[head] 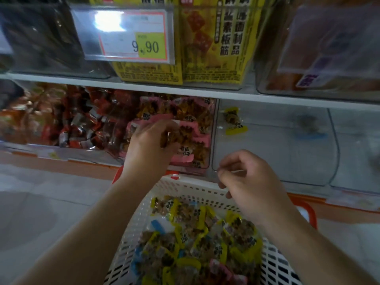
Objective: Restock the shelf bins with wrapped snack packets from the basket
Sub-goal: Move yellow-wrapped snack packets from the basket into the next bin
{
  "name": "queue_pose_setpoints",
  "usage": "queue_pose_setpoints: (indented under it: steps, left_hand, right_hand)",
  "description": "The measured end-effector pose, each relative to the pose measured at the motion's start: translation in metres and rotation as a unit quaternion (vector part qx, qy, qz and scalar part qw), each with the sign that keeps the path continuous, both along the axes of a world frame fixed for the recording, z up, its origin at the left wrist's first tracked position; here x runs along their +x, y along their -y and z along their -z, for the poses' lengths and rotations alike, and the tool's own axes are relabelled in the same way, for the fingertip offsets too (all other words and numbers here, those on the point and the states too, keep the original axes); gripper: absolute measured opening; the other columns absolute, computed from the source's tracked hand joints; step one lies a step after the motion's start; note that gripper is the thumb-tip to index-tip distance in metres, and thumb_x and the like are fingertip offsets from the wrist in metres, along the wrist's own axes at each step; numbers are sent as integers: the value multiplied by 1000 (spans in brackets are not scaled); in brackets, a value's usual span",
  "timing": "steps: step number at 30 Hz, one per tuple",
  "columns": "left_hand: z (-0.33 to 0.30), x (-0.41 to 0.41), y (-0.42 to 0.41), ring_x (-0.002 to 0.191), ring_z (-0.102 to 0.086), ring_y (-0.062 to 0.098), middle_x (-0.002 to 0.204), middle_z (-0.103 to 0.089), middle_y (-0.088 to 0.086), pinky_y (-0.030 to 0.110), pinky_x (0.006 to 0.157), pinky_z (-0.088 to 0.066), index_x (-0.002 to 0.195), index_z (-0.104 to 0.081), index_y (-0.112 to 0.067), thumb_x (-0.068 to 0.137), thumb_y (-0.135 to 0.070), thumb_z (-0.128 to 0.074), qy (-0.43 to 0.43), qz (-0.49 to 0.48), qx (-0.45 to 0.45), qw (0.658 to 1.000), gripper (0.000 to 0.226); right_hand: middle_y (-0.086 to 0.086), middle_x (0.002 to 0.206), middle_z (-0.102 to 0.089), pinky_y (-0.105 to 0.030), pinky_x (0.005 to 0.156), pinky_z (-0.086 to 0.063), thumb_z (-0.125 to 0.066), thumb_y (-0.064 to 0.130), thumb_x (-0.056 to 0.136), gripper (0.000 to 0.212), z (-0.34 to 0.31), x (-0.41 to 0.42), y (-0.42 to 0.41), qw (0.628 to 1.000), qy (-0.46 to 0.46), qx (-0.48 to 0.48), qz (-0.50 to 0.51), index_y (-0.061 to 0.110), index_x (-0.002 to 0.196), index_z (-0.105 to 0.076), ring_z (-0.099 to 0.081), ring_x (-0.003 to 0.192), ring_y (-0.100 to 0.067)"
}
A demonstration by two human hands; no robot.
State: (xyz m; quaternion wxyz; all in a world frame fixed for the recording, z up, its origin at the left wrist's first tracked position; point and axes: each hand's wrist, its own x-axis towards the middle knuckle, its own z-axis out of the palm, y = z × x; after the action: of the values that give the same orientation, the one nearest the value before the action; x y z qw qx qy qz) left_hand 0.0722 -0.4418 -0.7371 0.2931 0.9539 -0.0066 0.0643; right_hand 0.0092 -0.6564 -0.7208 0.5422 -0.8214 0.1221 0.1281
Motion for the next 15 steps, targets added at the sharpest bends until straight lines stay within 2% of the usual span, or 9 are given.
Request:
queue_pose_setpoints:
  steps: [2, 4, 7, 12, 15]
  left_hand:
    - [11, 5, -3, 120, -54, 28, 117, -66, -9, 47, 101, -48, 122, -69, -25, 80, -14, -86, 31, 29, 55, 998, 47]
    - [20, 7, -6, 119, -53, 33, 122, -69, 0, 49, 101, -46, 123, -68, -23, 77, -14, -87, 39, 36, 85, 995, 51]
    - [25, 5, -7, 123, -47, 34, 130, -62, 6, 51, 103, -44, 127, -65, -26, 79, -16, -87, 38, 27, 128, 991, 54]
    - [23, 2, -4, 129, -39, 34, 137, -50, 9, 53, 107, -41, 130, -62, -29, 83, -14, -83, 14, 6, 112, 994, 54]
    - [17, -3, -6, 129, -40, 30, 136, -51, 3, 49, 110, -40, 132, -62, -31, 84, -8, -80, 13, 8, 79, 997, 57]
  right_hand:
    - [11, 95, -72, -37, 69, -63, -69, 26, 100, 9, 0, 0, 2, 1000, 2, -9, -5, 34, 96, -66, -71, 76, -8]
    - [13, 97, -71, -30, 64, -60, -69, 28, 100, 9, -1, 1, 3, 1000, 1, -14, -12, 35, 98, -65, -70, 75, -6]
    - [12, 93, -71, -31, 63, -58, -69, 26, 99, 10, 0, 0, 4, 1000, -4, -13, -21, 35, 96, -65, -69, 74, -7]
    - [10, 89, -71, -24, 48, -48, -68, 21, 99, 12, -2, -3, 3, 999, -7, -26, -37, 32, 94, -67, -66, 62, -9]
    - [10, 89, -71, -31, 53, -54, -68, 19, 100, 13, -5, -1, 2, 999, -14, -24, -39, 32, 95, -66, -69, 69, -15]
